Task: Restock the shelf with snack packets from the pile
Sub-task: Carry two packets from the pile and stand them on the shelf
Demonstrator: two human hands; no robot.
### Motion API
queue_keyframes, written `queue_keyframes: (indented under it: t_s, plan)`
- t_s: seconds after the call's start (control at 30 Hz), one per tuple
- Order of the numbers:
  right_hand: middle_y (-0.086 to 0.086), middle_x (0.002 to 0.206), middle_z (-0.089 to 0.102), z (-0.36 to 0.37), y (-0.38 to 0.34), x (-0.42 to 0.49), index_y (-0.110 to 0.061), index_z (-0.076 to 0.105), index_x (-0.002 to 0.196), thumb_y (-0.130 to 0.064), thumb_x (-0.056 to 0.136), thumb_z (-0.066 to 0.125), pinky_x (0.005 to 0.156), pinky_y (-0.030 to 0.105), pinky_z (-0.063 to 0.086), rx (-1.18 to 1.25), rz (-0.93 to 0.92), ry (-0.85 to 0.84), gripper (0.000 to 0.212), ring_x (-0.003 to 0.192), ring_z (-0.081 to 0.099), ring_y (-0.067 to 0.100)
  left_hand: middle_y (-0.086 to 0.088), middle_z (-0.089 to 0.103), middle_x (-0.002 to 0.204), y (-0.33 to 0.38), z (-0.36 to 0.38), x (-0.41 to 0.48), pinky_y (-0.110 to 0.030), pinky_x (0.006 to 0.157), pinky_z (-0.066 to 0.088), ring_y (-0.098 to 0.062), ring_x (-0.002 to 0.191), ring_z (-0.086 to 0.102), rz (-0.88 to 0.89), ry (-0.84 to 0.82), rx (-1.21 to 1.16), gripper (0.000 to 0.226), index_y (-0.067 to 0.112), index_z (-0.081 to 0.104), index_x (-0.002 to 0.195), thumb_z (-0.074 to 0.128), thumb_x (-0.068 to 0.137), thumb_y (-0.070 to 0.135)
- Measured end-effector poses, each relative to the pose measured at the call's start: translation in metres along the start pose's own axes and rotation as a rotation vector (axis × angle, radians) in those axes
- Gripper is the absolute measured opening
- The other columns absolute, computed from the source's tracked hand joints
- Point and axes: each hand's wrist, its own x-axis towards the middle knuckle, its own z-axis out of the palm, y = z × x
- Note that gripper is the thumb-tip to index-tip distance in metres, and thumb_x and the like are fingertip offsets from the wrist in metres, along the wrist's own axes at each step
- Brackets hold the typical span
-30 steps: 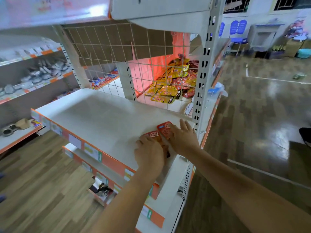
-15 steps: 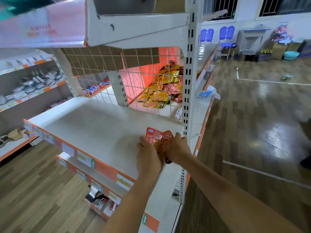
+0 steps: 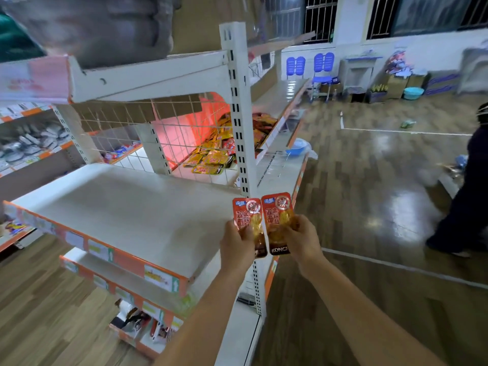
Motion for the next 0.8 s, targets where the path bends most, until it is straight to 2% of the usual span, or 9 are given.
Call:
queue_keyframes:
  t_s: [0.07,0.17,0.23,0.33,0.4,0.5,0.6,0.73,0.8]
  plan:
    - [0.000,0.102,0.066,-0.025,-0.004,-0.004,-0.015,0.054,0.114,-0.018,0.095,0.055,0.075,0.029,0.055,0.018,-0.003,0.036,0.020,0.090,0.066,0.013,0.004,0.059,0.102,0.011,0.016,-0.011,-0.025,0.073,0.050,-0.010,0.088,0.061,-0.009,-0.051,-0.061,0.017,0.022,0.048,0.112,0.050,0.098,0.032]
    - [0.002,0.108,0.065,-0.062,-0.009,-0.008,-0.013,0.052,0.119,-0.018,0.095,0.056,0.085,0.036,0.055,0.017,0.000,0.087,0.024,0.095,0.065,0.016,0.003,0.062,0.104,0.029,0.041,-0.027,-0.025,0.072,0.050,-0.008,0.088,0.061,-0.012,-0.103,-0.120,0.017,0.023,0.049,0.110,0.050,0.098,0.035]
    - [0.002,0.107,0.064,-0.086,-0.011,-0.009,-0.013,0.052,0.118,-0.017,0.095,0.055,0.080,0.032,0.055,0.025,-0.018,0.102,0.023,0.093,0.065,0.015,0.005,0.062,0.103,0.042,0.057,-0.036,-0.026,0.071,0.051,-0.007,0.088,0.061,-0.003,-0.124,-0.138,0.016,0.026,0.050,0.109,0.051,0.097,0.037]
    - [0.001,0.105,0.065,-0.117,-0.014,-0.008,-0.013,0.053,0.116,-0.017,0.095,0.055,0.079,0.032,0.055,0.041,-0.037,0.126,0.021,0.091,0.065,0.015,0.007,0.063,0.102,0.056,0.080,-0.046,-0.034,0.082,0.054,-0.010,0.092,0.063,0.015,-0.160,-0.181,0.015,0.028,0.052,0.108,0.051,0.097,0.038]
    - [-0.001,0.102,0.064,-0.134,-0.013,-0.006,-0.015,0.052,0.113,-0.019,0.095,0.055,0.074,0.028,0.054,0.044,-0.046,0.152,0.018,0.089,0.065,0.012,0.005,0.063,0.104,0.061,0.093,-0.050,-0.033,0.083,0.053,-0.010,0.094,0.062,0.029,-0.183,-0.203,0.015,0.028,0.053,0.108,0.052,0.096,0.037]
    - [-0.004,0.098,0.063,-0.152,-0.010,0.004,-0.019,0.052,0.108,-0.020,0.095,0.054,0.069,0.022,0.050,0.033,-0.045,0.188,0.013,0.087,0.063,0.009,0.006,0.063,0.106,0.067,0.113,-0.049,-0.026,0.074,0.050,-0.009,0.095,0.062,0.029,-0.215,-0.232,0.018,0.028,0.052,0.112,0.052,0.097,0.036]
    - [-0.004,0.099,0.064,-0.164,-0.009,0.023,-0.019,0.052,0.107,-0.021,0.096,0.054,0.070,0.024,0.051,0.024,-0.029,0.218,0.012,0.088,0.064,0.010,0.007,0.062,0.109,0.076,0.133,-0.038,-0.022,0.071,0.048,-0.009,0.097,0.061,0.015,-0.243,-0.259,0.022,0.028,0.051,0.117,0.052,0.097,0.036]
    - [-0.001,0.101,0.064,-0.171,-0.009,0.063,-0.017,0.053,0.110,-0.022,0.096,0.054,0.077,0.032,0.055,0.007,-0.003,0.236,0.015,0.091,0.065,0.014,0.007,0.062,0.106,0.086,0.159,-0.006,-0.020,0.067,0.046,-0.009,0.094,0.061,0.014,-0.258,-0.259,0.018,0.029,0.050,0.114,0.050,0.098,0.036]
    - [-0.001,0.101,0.064,-0.174,-0.011,0.090,-0.017,0.053,0.110,-0.022,0.096,0.054,0.071,0.028,0.053,-0.005,0.002,0.247,0.015,0.089,0.065,0.014,0.007,0.062,0.104,0.092,0.174,0.018,-0.019,0.064,0.045,-0.008,0.091,0.062,0.019,-0.262,-0.257,0.015,0.029,0.050,0.112,0.049,0.098,0.035]
